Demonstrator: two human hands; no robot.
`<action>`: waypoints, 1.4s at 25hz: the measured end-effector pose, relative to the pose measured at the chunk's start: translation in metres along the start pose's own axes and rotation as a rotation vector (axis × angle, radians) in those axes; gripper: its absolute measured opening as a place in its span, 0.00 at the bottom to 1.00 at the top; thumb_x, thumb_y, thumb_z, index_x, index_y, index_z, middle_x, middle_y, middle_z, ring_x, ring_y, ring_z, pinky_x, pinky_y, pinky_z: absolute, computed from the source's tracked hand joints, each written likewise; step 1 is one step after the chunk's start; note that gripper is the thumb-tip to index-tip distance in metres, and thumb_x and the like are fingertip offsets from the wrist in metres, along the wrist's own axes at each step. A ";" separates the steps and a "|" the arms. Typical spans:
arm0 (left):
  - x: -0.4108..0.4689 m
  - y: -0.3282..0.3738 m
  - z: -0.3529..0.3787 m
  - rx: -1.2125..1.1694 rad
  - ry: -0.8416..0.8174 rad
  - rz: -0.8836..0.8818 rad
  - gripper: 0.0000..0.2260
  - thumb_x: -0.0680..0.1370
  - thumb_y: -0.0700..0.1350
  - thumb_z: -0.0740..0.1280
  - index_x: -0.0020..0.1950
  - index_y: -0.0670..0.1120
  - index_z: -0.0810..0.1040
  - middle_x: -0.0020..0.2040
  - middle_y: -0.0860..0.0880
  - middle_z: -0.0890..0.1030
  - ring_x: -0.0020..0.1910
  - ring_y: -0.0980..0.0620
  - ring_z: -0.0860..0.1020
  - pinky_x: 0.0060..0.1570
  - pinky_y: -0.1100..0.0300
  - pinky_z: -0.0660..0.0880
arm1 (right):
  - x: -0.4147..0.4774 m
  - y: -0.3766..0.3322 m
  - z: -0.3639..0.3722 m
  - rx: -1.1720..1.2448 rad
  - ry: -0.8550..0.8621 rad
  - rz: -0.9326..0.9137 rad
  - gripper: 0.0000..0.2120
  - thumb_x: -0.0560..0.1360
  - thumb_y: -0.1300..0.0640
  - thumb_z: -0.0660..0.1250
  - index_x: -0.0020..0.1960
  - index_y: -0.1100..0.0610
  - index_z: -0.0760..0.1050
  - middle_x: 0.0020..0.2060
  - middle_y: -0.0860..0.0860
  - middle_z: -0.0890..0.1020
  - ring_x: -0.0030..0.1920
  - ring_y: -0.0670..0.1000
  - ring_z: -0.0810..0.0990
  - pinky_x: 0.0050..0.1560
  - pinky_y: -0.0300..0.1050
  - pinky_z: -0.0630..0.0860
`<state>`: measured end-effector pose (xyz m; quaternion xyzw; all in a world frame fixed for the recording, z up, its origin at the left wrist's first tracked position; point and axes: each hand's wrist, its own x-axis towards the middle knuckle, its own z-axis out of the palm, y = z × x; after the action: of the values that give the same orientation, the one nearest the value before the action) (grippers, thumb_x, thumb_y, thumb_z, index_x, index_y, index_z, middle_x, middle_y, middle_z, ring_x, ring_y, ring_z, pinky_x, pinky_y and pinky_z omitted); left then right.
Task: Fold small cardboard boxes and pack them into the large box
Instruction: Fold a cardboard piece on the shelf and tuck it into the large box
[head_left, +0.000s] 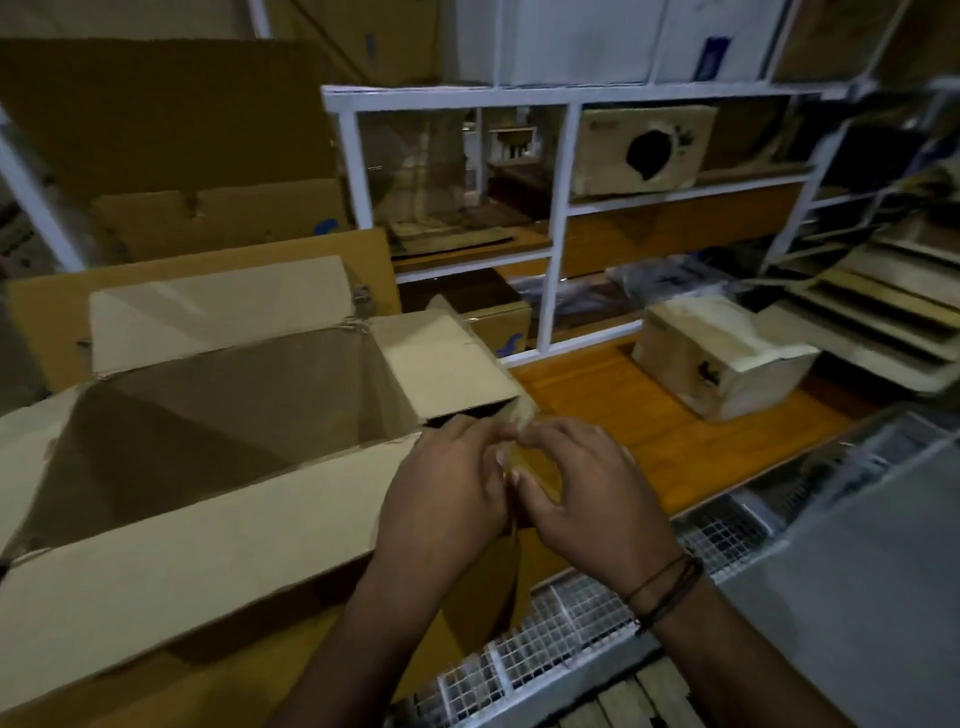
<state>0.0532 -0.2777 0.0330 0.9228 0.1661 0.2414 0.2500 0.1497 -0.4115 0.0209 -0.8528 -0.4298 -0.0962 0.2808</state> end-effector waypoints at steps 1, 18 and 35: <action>0.004 0.014 0.016 -0.008 -0.003 0.025 0.13 0.81 0.45 0.63 0.62 0.58 0.80 0.59 0.55 0.80 0.57 0.51 0.76 0.55 0.53 0.75 | -0.007 0.020 -0.009 -0.003 0.020 0.023 0.19 0.76 0.43 0.62 0.63 0.49 0.78 0.60 0.48 0.80 0.60 0.53 0.77 0.58 0.55 0.77; 0.085 0.135 0.238 -0.252 -0.249 0.142 0.10 0.83 0.44 0.66 0.57 0.60 0.79 0.59 0.58 0.81 0.58 0.54 0.78 0.49 0.52 0.78 | -0.071 0.263 -0.071 0.047 0.180 0.504 0.34 0.77 0.42 0.64 0.79 0.56 0.64 0.73 0.56 0.72 0.73 0.59 0.70 0.70 0.61 0.71; 0.297 0.105 0.371 -0.296 -0.313 0.025 0.09 0.83 0.46 0.65 0.60 0.57 0.81 0.59 0.58 0.81 0.56 0.56 0.79 0.51 0.54 0.79 | 0.113 0.456 -0.024 -0.073 0.071 0.573 0.32 0.78 0.45 0.67 0.78 0.54 0.64 0.74 0.55 0.69 0.73 0.61 0.66 0.68 0.62 0.70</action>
<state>0.5144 -0.3782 -0.0841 0.9043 0.0765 0.1202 0.4025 0.5796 -0.5641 -0.0946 -0.9451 -0.1574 -0.0583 0.2805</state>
